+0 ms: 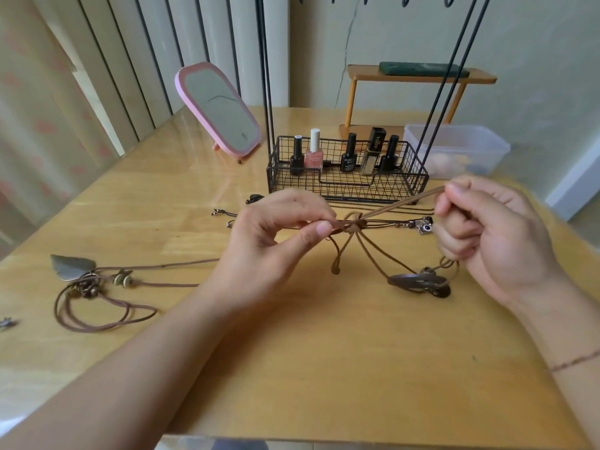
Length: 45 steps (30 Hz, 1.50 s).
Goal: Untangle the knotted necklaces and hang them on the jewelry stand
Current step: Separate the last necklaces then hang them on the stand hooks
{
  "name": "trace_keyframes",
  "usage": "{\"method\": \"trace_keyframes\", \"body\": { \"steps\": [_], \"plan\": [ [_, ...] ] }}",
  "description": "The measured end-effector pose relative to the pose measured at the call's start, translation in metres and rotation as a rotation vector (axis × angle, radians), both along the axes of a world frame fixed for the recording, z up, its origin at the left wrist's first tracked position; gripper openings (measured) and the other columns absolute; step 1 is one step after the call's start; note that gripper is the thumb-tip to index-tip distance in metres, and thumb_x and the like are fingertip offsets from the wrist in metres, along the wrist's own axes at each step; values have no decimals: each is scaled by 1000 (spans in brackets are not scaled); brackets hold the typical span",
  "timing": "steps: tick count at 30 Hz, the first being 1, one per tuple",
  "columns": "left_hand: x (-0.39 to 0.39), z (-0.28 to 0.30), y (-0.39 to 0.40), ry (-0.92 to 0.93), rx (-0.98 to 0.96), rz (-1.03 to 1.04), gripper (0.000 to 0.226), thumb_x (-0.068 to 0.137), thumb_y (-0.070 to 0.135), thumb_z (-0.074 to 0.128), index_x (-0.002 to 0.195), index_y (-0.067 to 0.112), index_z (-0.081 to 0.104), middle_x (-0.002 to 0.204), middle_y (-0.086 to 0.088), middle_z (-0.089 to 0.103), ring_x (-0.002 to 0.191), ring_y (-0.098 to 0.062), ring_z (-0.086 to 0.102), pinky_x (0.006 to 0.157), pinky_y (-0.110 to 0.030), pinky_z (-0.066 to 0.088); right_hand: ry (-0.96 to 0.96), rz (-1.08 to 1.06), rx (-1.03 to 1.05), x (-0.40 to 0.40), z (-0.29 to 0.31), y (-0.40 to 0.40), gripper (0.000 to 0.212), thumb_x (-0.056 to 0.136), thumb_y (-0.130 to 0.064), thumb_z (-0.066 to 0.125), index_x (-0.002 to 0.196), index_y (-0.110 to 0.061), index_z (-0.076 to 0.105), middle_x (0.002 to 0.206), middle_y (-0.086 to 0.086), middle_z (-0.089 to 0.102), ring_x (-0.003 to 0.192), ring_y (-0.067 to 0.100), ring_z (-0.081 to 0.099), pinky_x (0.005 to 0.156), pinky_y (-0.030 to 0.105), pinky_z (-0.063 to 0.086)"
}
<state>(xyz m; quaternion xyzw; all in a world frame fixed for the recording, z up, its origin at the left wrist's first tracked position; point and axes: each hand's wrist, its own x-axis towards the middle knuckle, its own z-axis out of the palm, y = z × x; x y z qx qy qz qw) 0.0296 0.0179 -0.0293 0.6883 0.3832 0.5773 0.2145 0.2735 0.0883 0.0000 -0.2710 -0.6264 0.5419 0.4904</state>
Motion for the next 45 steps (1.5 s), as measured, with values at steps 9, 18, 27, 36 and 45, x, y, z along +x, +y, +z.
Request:
{"method": "trace_keyframes", "body": {
  "steps": [9,18,27,36,45],
  "plan": [
    [-16,3,1,-109,88,29,14,70,6,47,57,7,54,62,-6,52,61,-22,47,60,-25,36,-65,-215,140,6,4,1,29,96,-22,56,73,-22,74,41,-9,27,37,10,18,43,19,16],
    [-44,20,6,-757,-32,498,20,52,10,42,38,22,50,43,2,44,45,-21,35,48,-28,22,6,-377,131,18,5,6,31,92,-22,55,65,-23,72,38,-13,27,35,8,17,42,18,15],
    [-27,13,8,48,-165,737,24,76,10,52,89,28,63,92,13,61,86,-11,55,76,-24,45,-169,-80,311,-2,3,-4,25,91,-35,57,81,-21,75,43,-18,36,38,9,24,43,25,16],
    [35,0,-1,224,-228,238,23,83,47,70,96,28,67,76,11,64,68,-10,58,64,-33,52,-128,88,332,-10,7,-5,31,92,-49,61,98,-22,75,48,-14,38,38,8,25,42,22,19],
    [33,3,3,95,-240,146,14,86,35,71,75,27,72,73,3,70,68,-20,62,61,-30,48,-216,106,461,-18,8,-13,25,96,-24,50,109,-8,64,62,-35,57,47,-8,47,51,5,34]
  ]
}}
